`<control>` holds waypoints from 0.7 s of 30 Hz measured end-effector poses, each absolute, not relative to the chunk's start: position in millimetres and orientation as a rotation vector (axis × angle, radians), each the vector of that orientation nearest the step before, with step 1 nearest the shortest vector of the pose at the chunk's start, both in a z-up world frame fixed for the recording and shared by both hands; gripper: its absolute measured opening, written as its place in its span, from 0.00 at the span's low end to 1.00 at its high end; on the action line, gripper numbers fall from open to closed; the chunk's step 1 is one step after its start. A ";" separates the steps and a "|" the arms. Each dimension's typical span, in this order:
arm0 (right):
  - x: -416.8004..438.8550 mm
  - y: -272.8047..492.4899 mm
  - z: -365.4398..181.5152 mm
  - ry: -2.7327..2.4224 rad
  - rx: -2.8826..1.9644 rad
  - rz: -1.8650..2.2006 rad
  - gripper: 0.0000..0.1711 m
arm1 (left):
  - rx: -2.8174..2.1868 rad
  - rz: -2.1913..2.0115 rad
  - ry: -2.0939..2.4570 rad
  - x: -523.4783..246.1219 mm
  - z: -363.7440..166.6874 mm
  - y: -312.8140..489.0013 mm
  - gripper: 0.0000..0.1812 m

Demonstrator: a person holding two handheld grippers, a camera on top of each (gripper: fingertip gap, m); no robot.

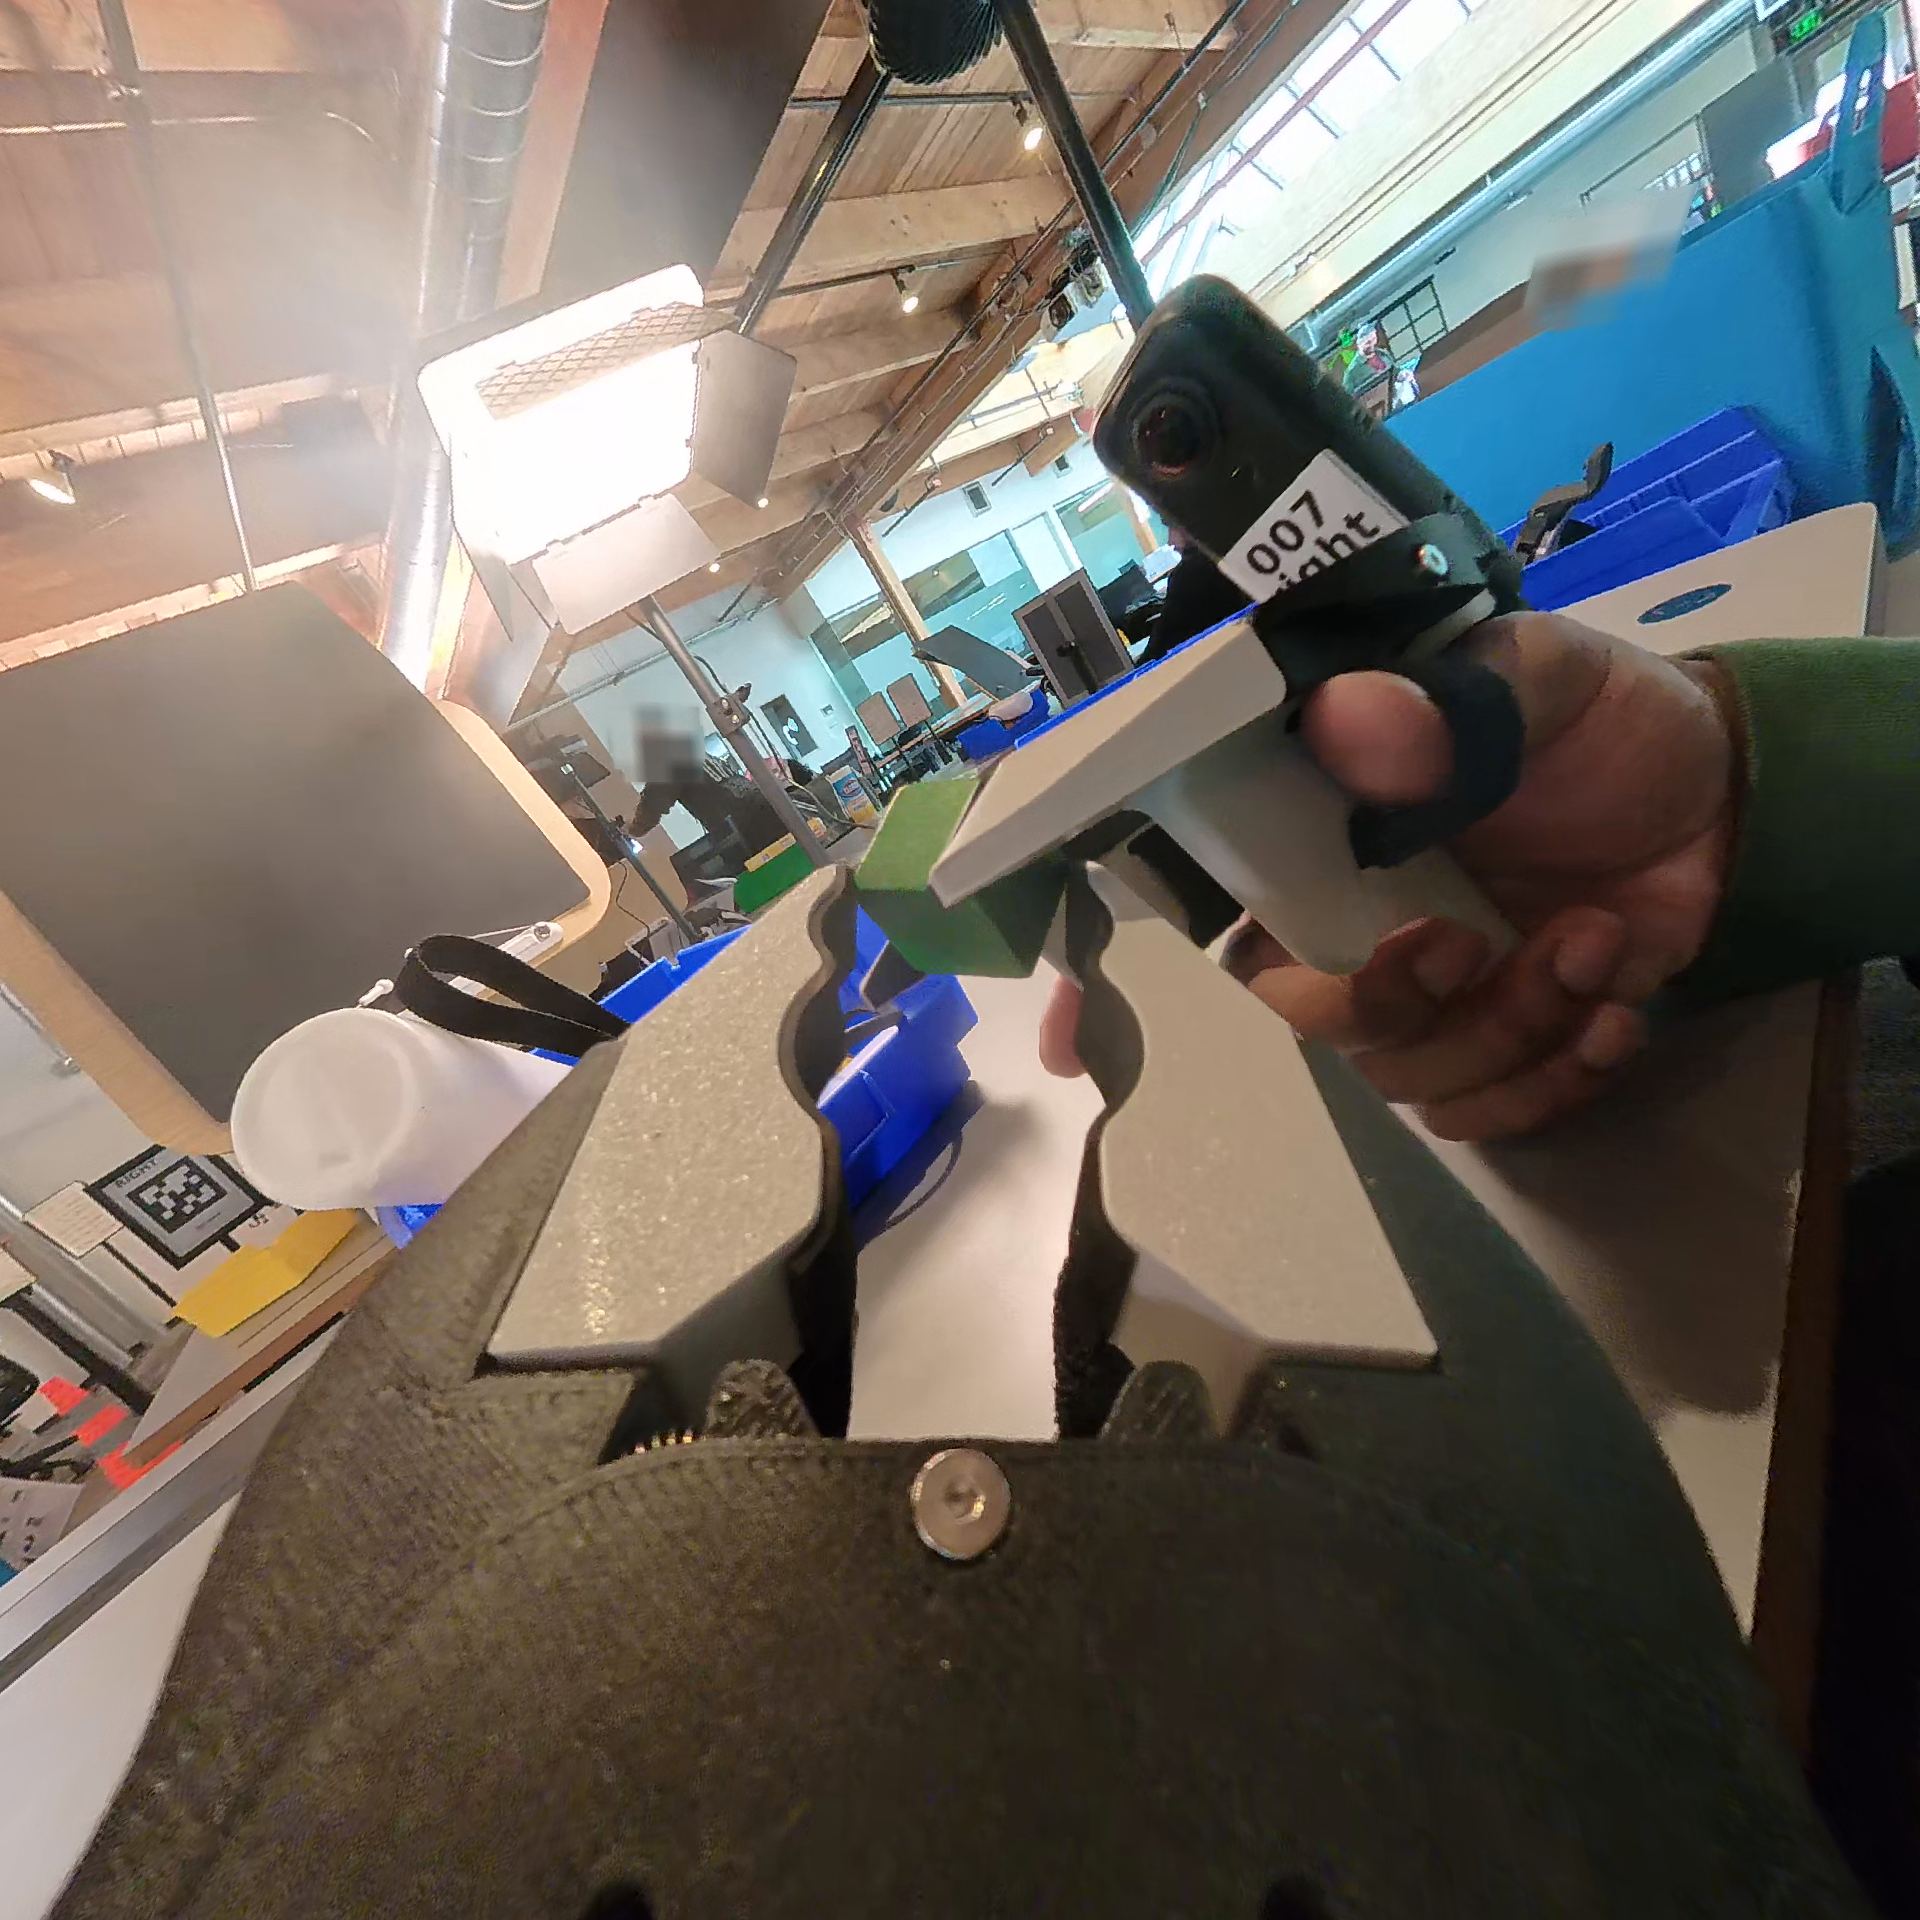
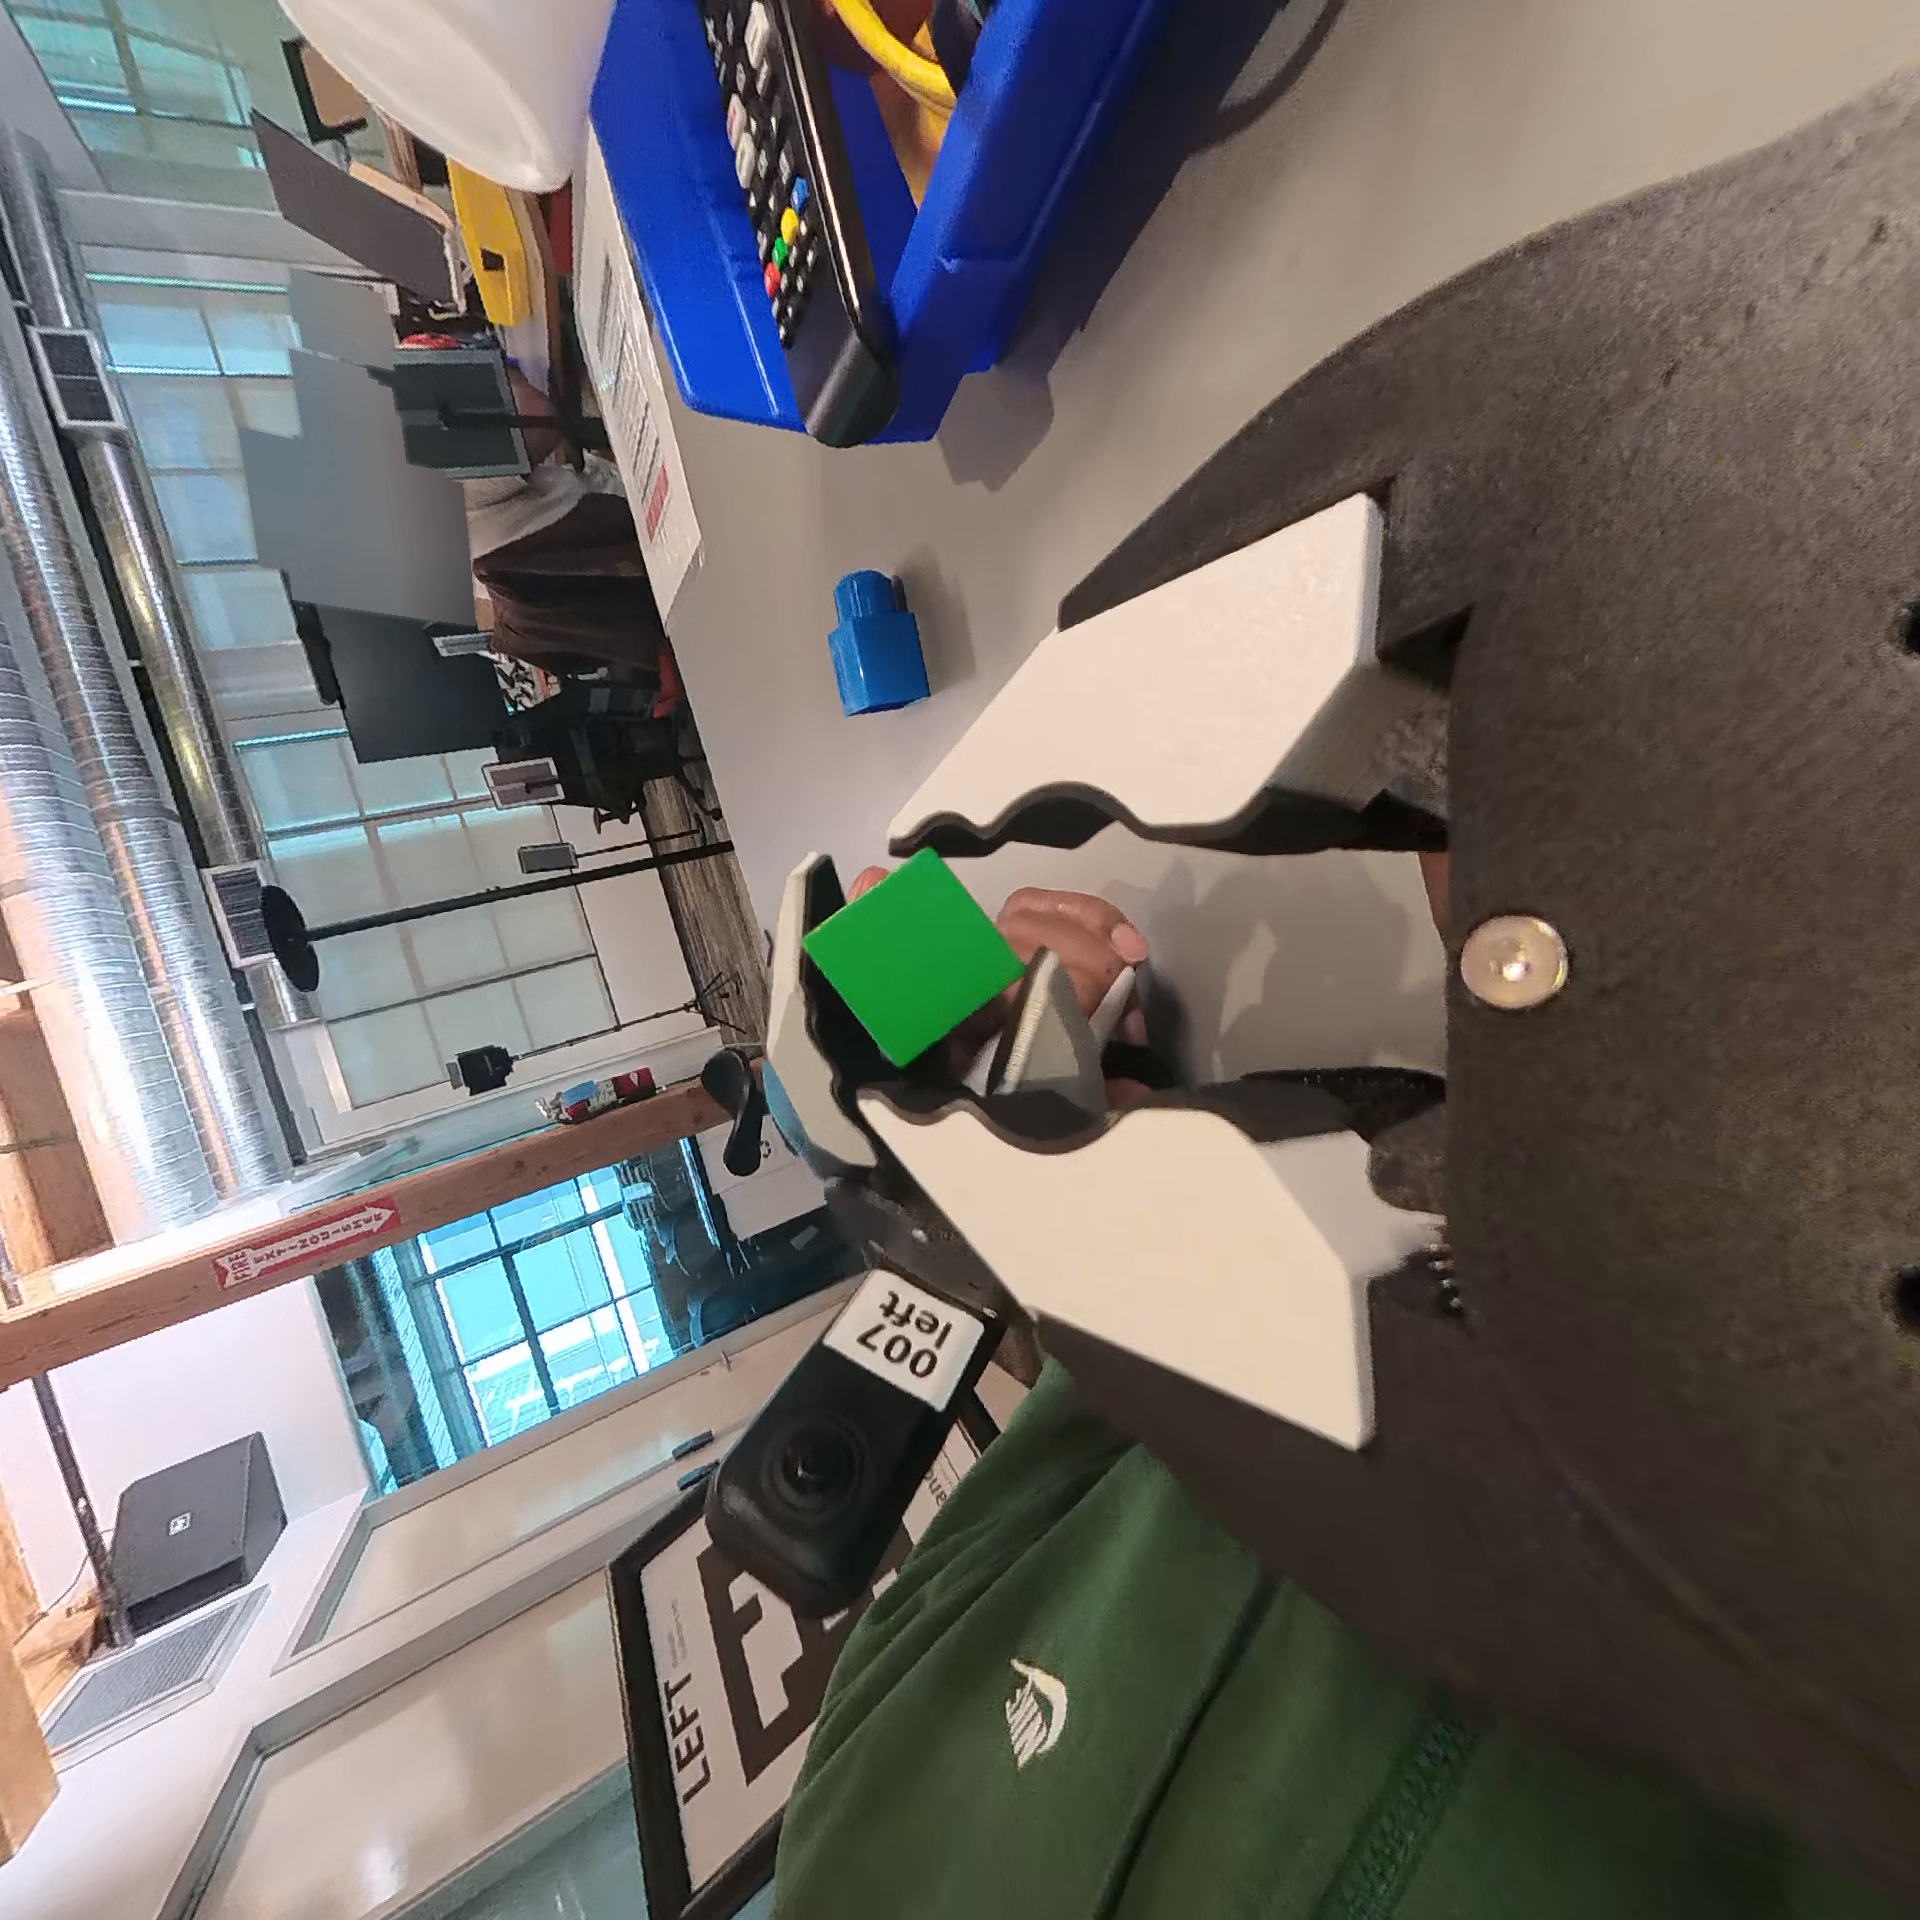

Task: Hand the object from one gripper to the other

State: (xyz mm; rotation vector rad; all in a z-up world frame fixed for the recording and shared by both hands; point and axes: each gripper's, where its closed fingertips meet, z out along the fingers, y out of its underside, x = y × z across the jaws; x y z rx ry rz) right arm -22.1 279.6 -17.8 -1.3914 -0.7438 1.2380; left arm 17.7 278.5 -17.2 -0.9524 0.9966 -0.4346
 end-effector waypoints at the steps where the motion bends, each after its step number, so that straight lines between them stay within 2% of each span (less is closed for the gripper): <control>1: -21.5 280.4 -17.5 -0.741 -1.389 1.226 0.24 | -0.955 -0.434 1.000 18.1 -17.9 278.7 0.23; 21: -17.9 283.7 -12.7 -0.733 -1.349 1.130 0.26 | -0.973 -0.422 0.994 16.8 -19.2 282.0 0.23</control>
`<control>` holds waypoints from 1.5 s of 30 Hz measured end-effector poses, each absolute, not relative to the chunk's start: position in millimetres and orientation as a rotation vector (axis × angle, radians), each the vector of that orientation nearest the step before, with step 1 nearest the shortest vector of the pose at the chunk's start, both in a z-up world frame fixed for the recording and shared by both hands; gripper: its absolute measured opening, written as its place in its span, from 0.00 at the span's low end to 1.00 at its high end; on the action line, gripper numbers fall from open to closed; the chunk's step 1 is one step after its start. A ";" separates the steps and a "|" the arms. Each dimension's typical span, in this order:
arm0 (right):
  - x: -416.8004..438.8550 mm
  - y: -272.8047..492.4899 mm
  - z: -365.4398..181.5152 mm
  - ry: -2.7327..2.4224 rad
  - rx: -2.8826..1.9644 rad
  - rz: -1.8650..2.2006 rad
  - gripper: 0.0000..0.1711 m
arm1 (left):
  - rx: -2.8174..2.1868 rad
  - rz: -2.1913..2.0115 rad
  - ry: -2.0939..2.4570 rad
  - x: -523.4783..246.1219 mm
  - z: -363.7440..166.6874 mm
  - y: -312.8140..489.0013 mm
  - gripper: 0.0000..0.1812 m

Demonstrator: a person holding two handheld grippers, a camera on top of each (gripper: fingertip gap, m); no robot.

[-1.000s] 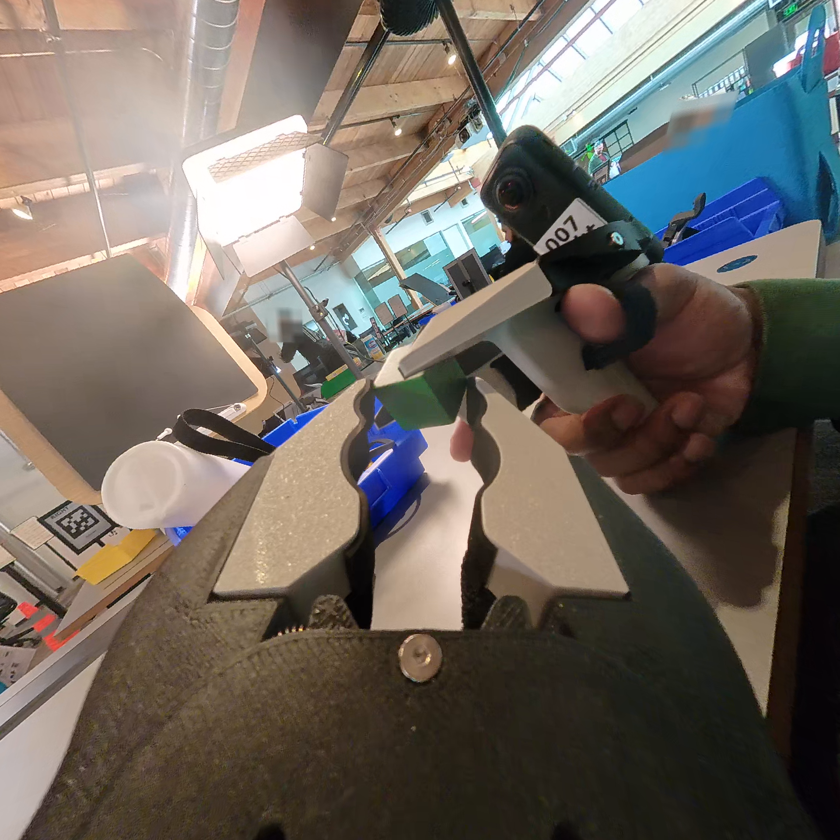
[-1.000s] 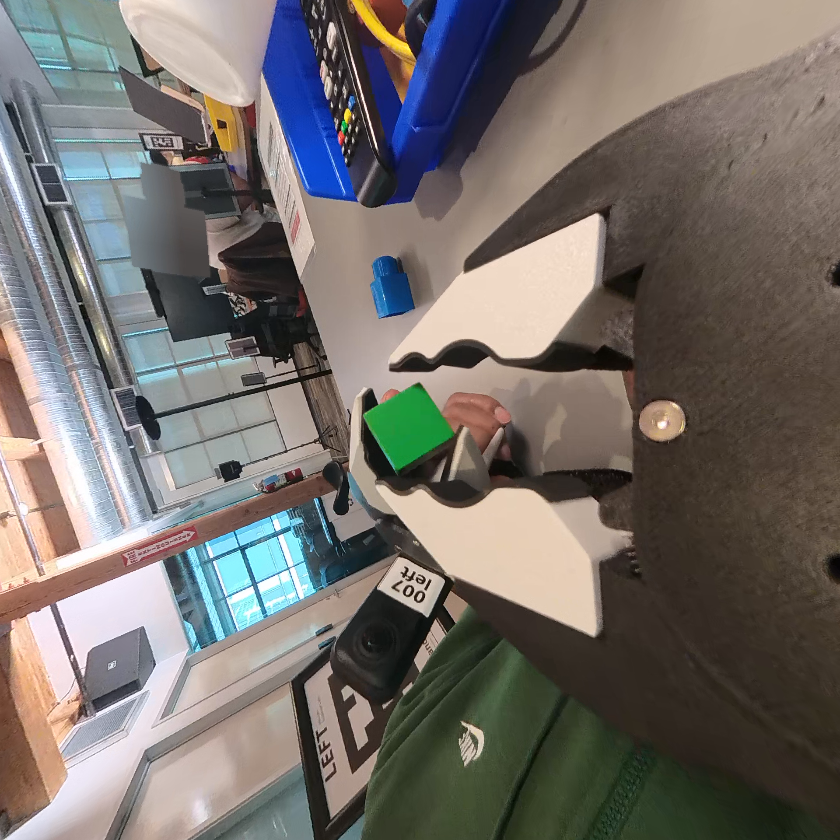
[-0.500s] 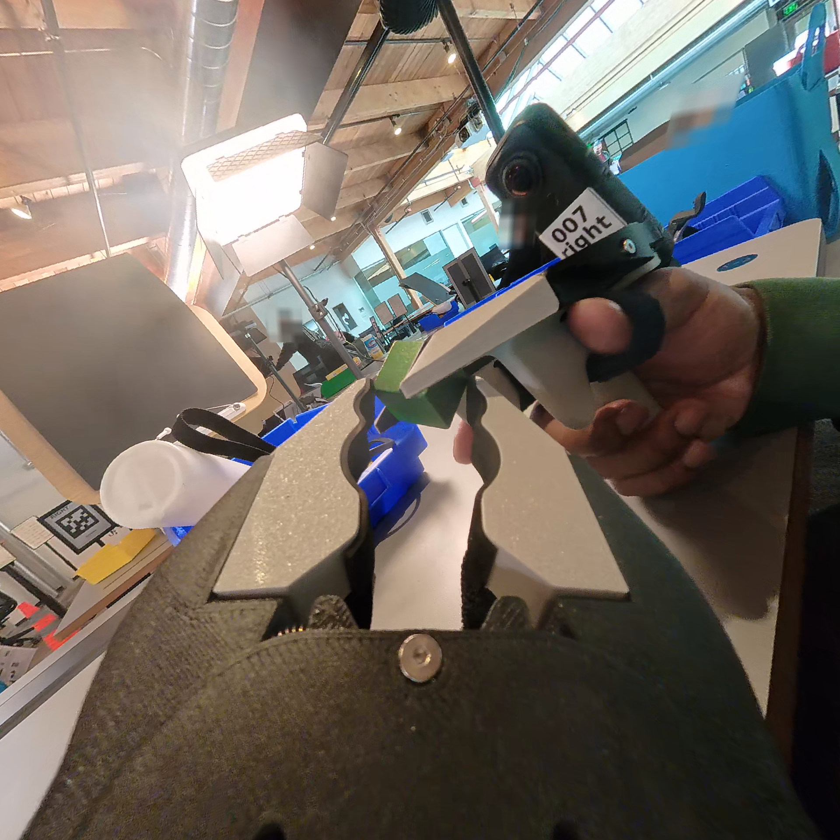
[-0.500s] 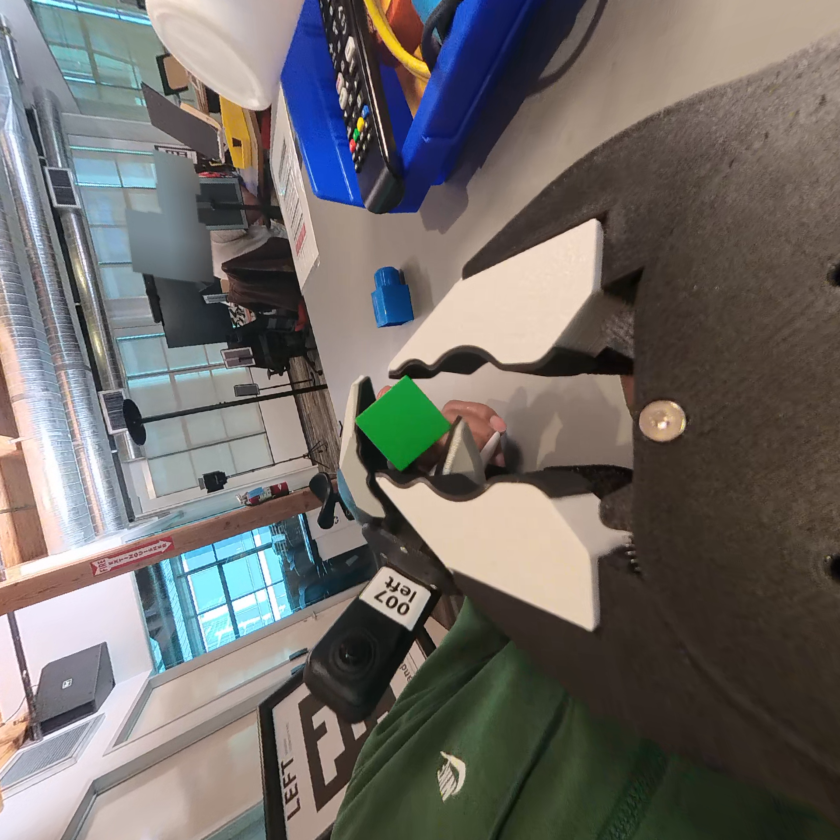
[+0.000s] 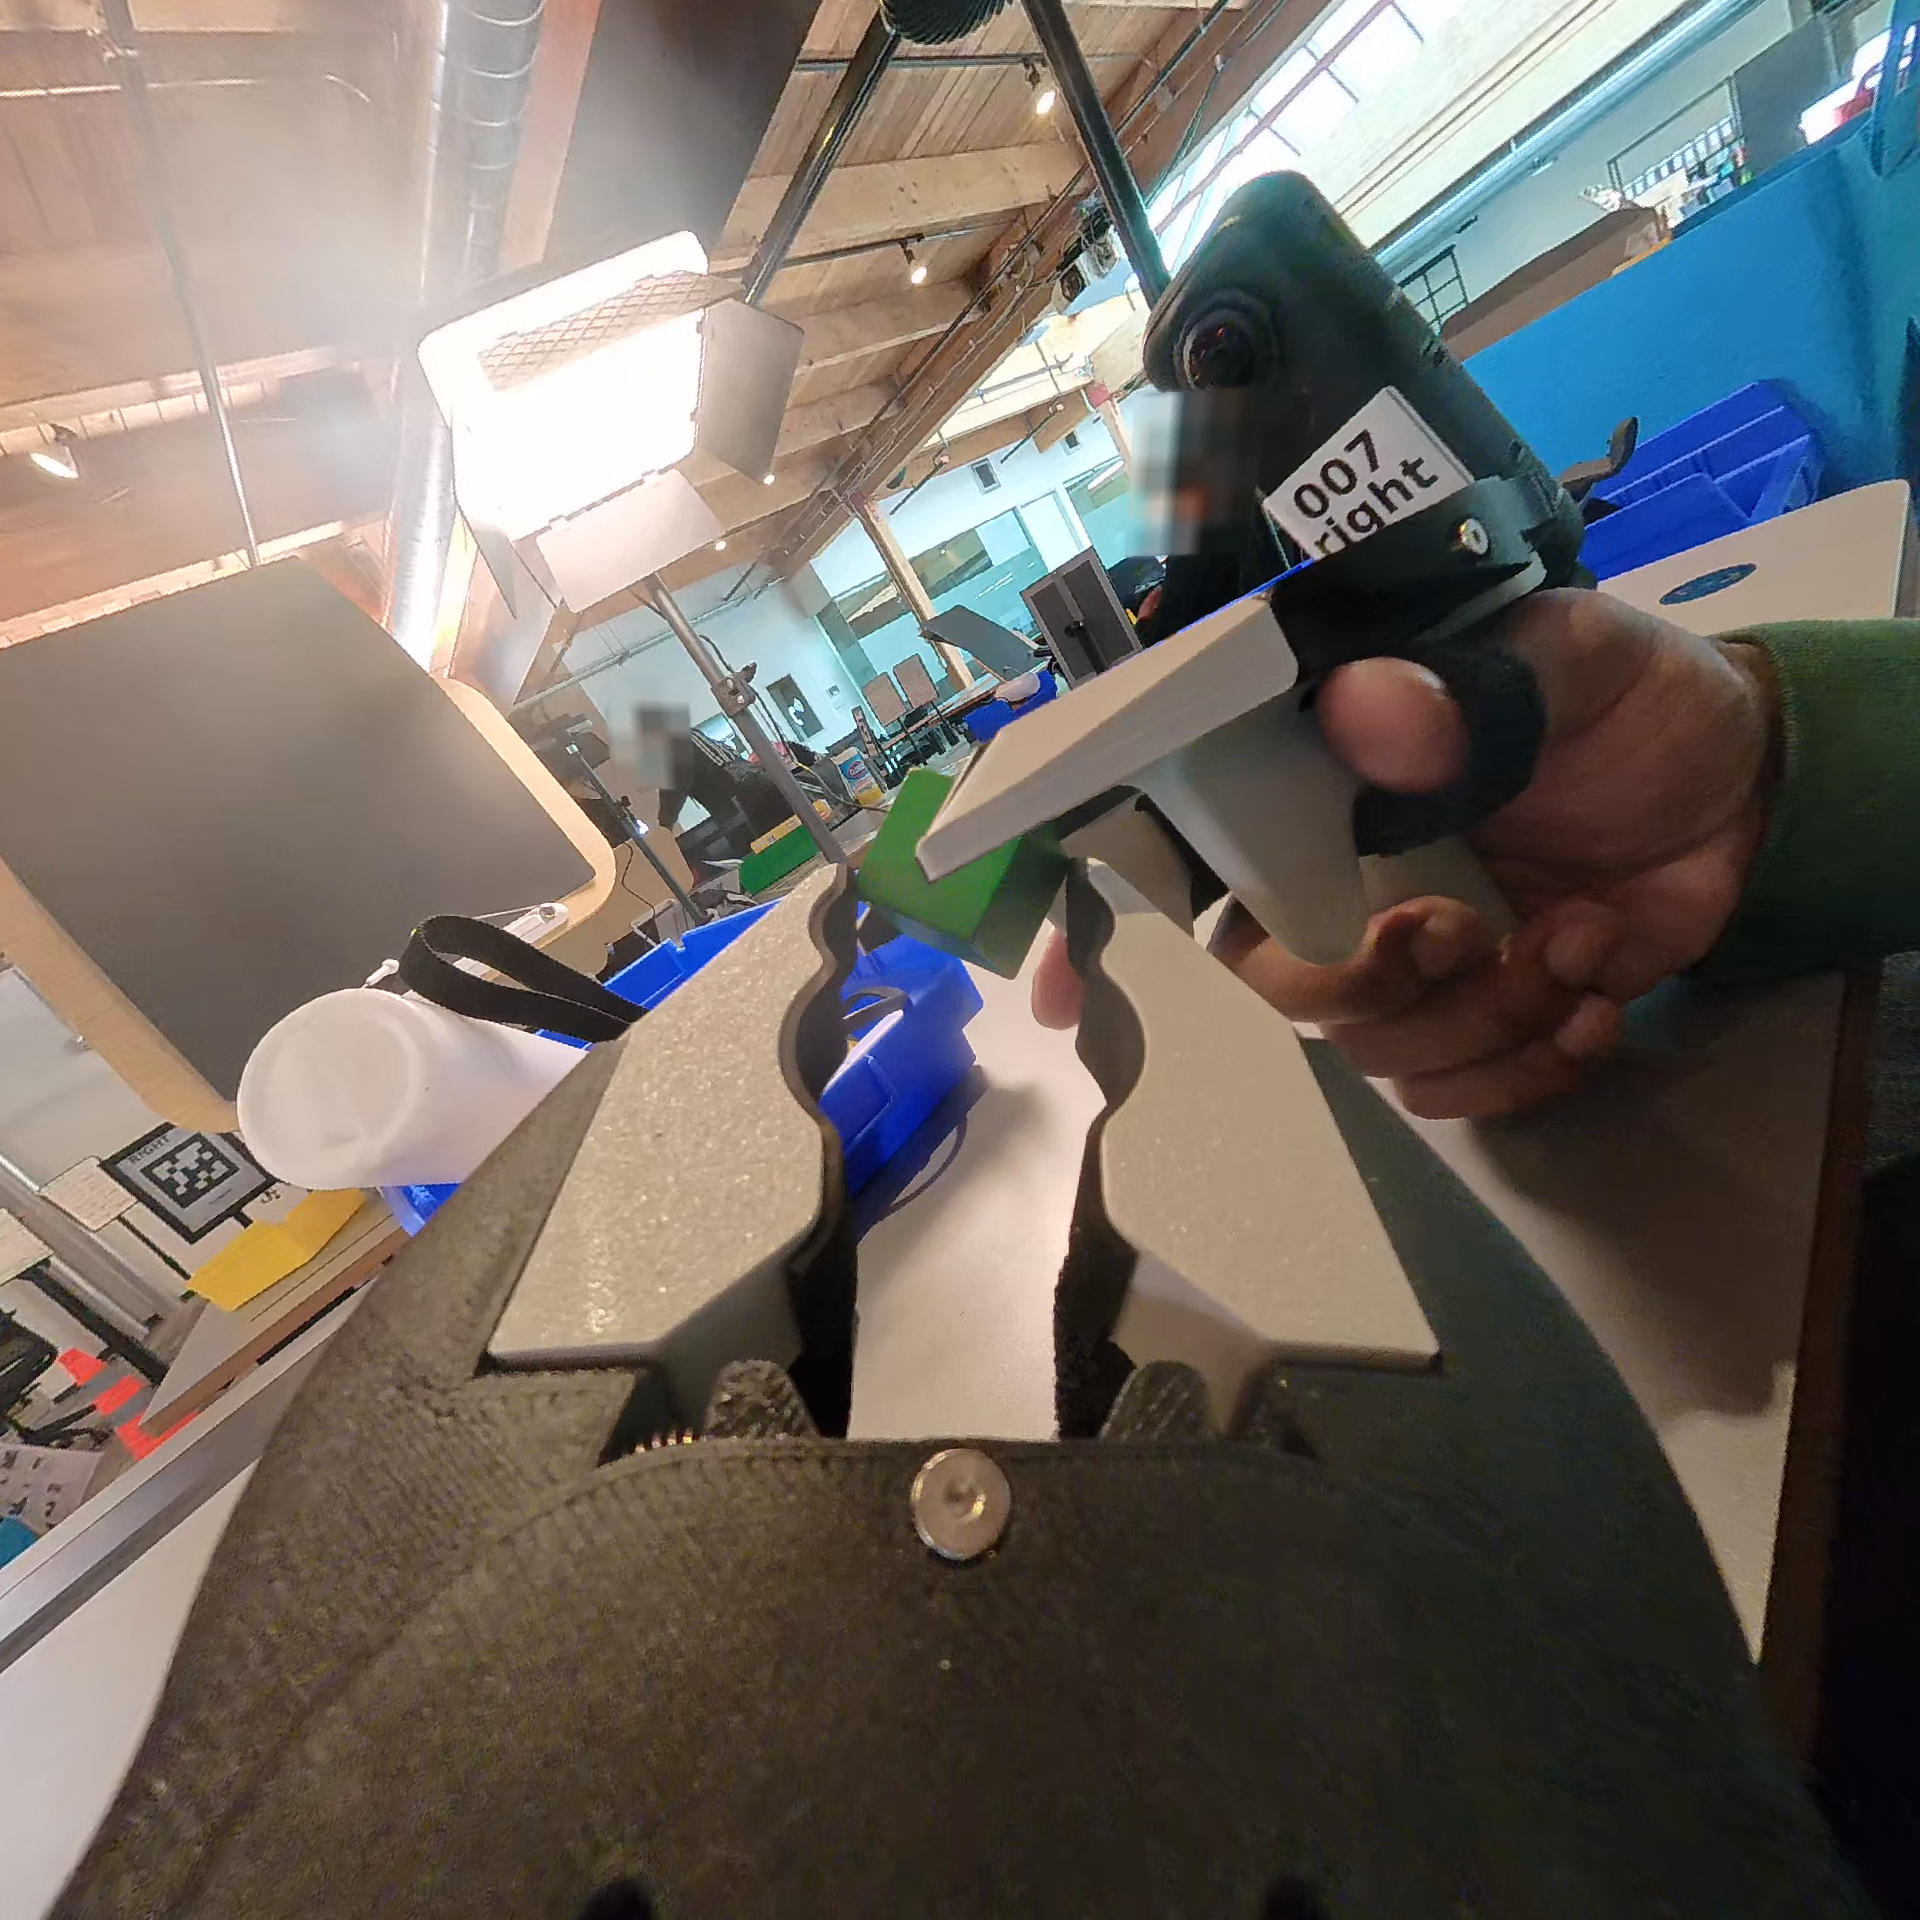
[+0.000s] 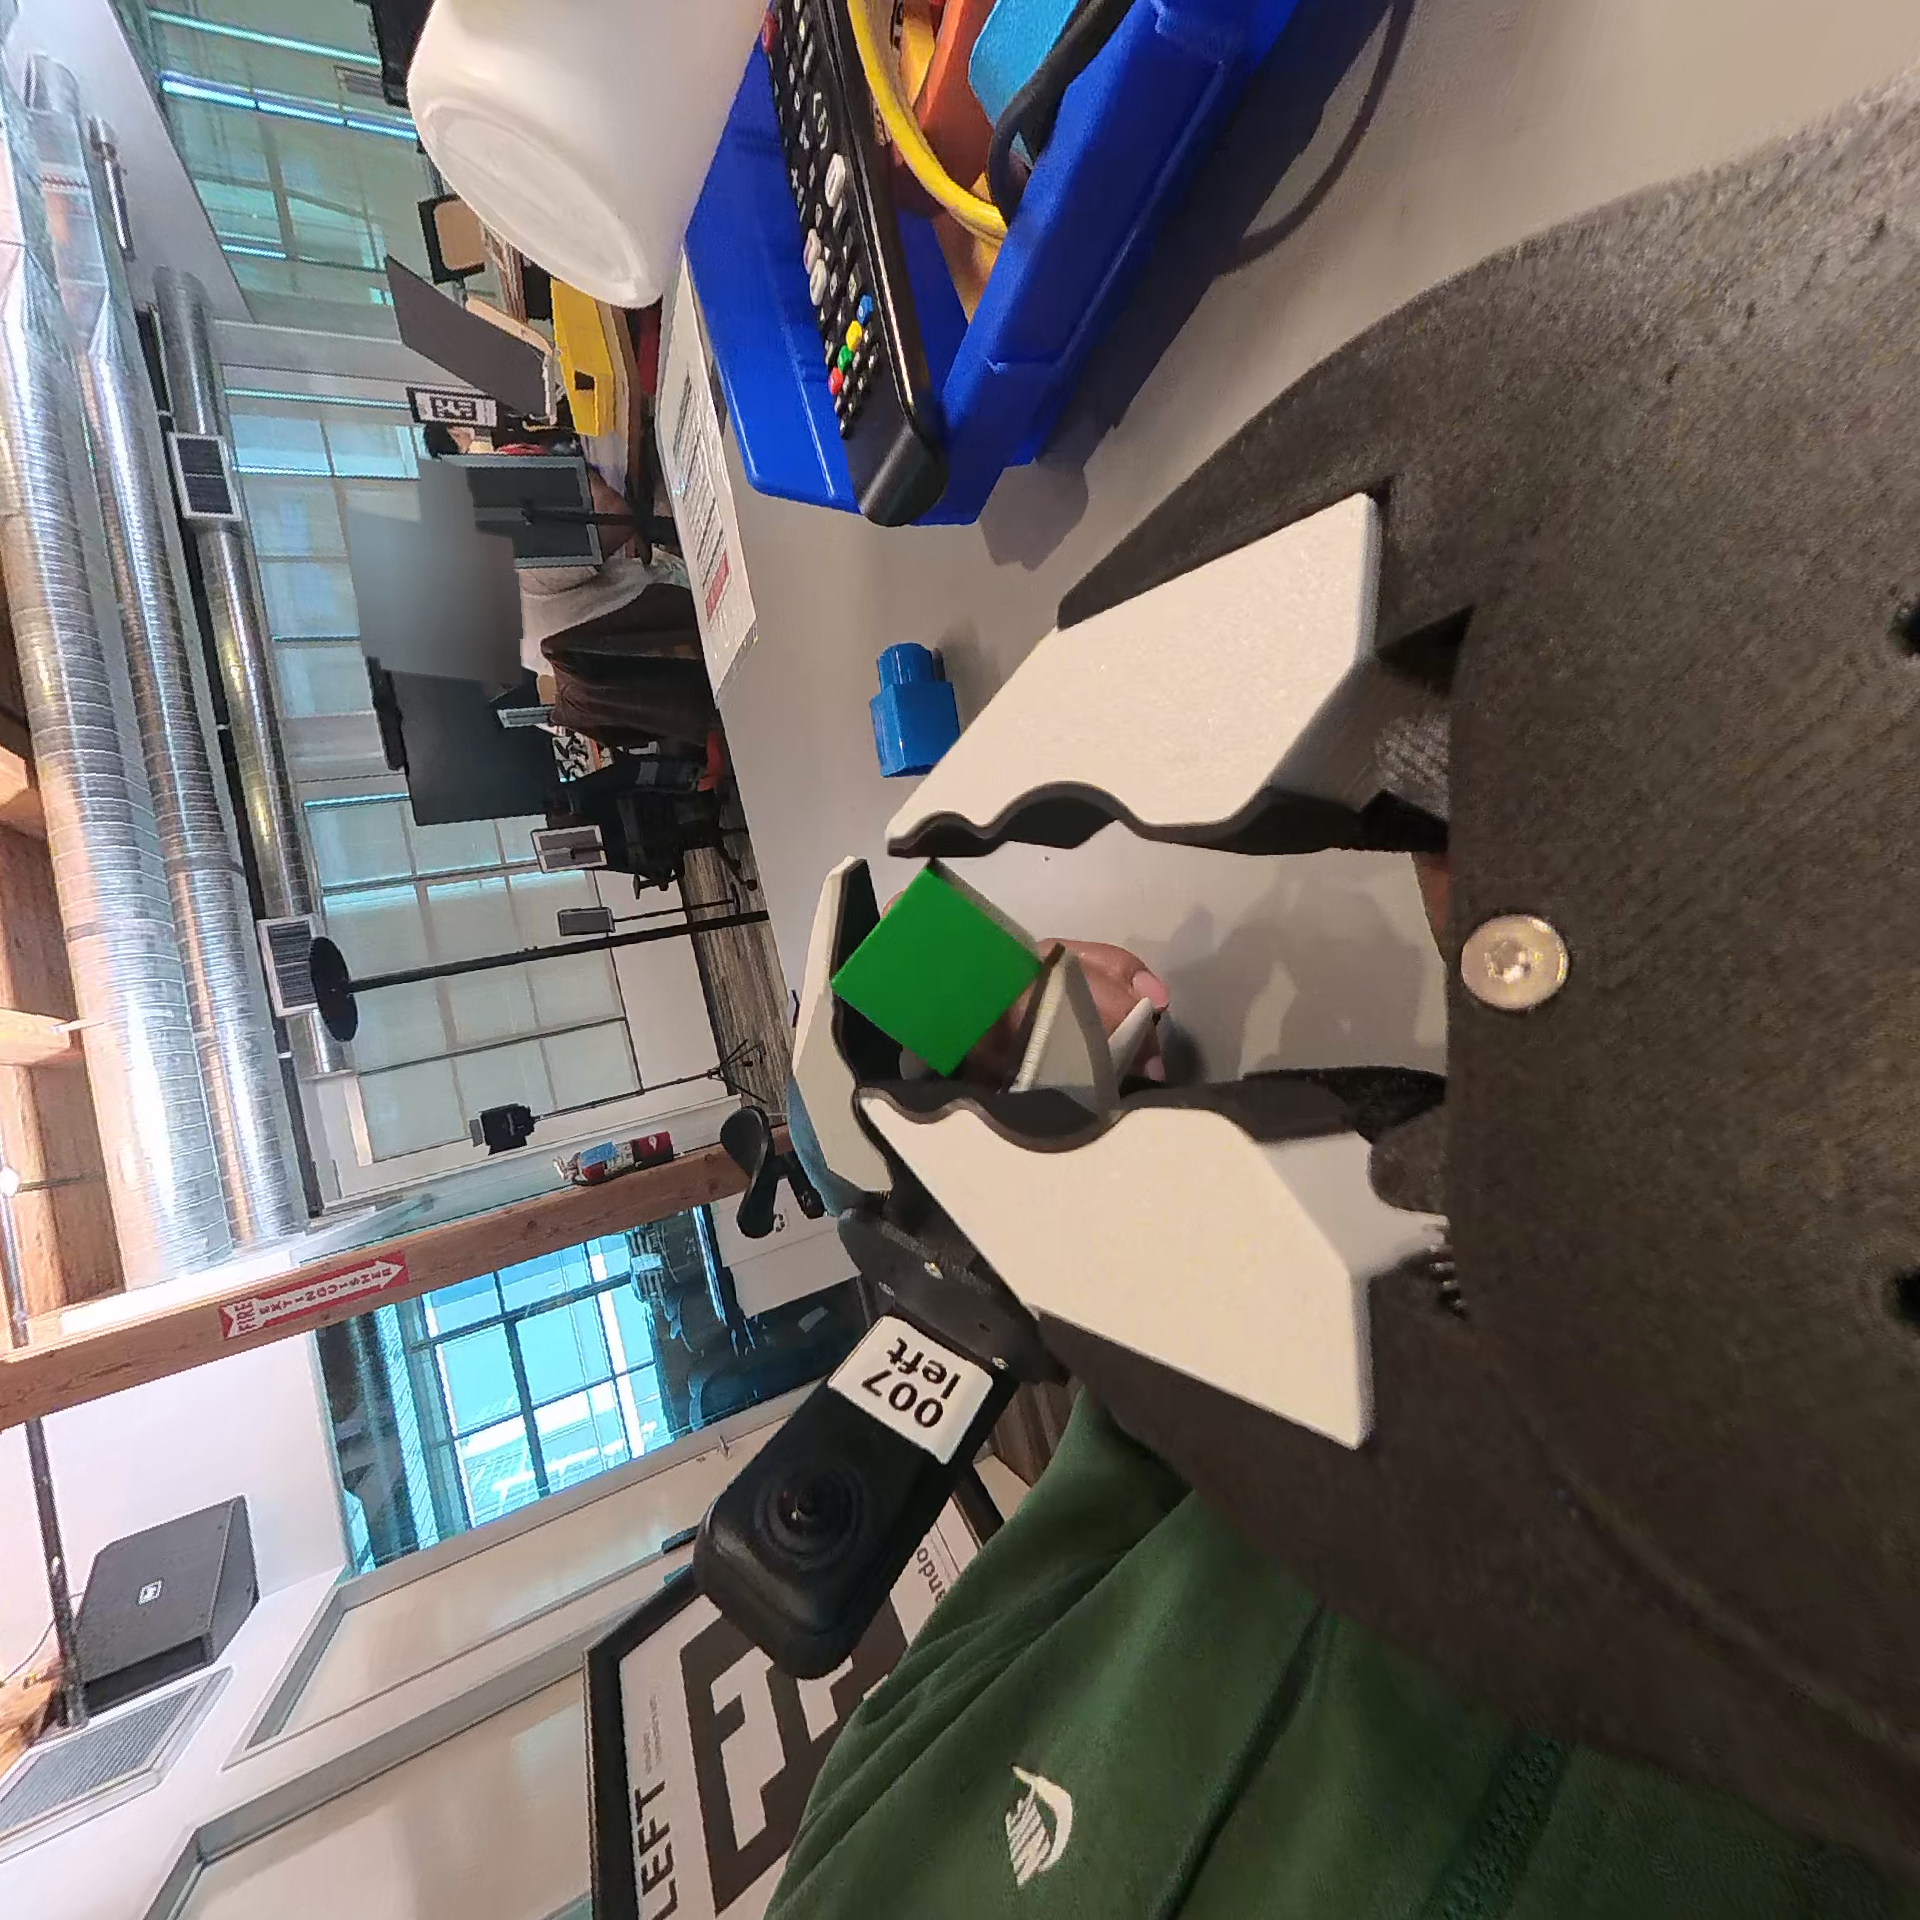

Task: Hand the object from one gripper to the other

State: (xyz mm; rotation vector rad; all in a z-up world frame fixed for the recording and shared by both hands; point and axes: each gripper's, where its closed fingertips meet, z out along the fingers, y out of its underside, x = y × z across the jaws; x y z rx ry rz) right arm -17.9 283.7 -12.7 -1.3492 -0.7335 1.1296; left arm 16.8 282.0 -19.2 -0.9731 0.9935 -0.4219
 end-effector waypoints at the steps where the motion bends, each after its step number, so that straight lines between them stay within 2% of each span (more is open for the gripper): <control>1: -17.4 283.8 -11.9 -0.730 -1.345 1.128 0.26 | -0.975 -0.420 0.993 16.8 -19.3 282.2 0.23; 25: -1.5 289.9 5.6 -0.642 -1.254 1.066 0.26 | -1.021 -0.417 0.940 9.9 -17.3 291.3 0.23; 29: -11.2 278.8 2.9 -0.732 -1.228 1.033 0.28 | -1.038 -0.413 0.928 8.1 -18.0 294.4 0.23; 35: -20.1 261.4 3.5 -0.836 -1.164 1.025 0.25 | -1.064 -0.424 0.909 5.7 -18.7 298.5 0.22; 41: 1.9 292.0 7.7 -0.651 -1.224 0.940 0.25 | -1.054 -0.430 0.913 6.5 -17.8 296.5 0.22; 45: 1.9 294.4 3.9 -0.622 -1.276 1.062 0.26 | -1.040 -0.420 0.923 7.7 -17.6 294.4 0.22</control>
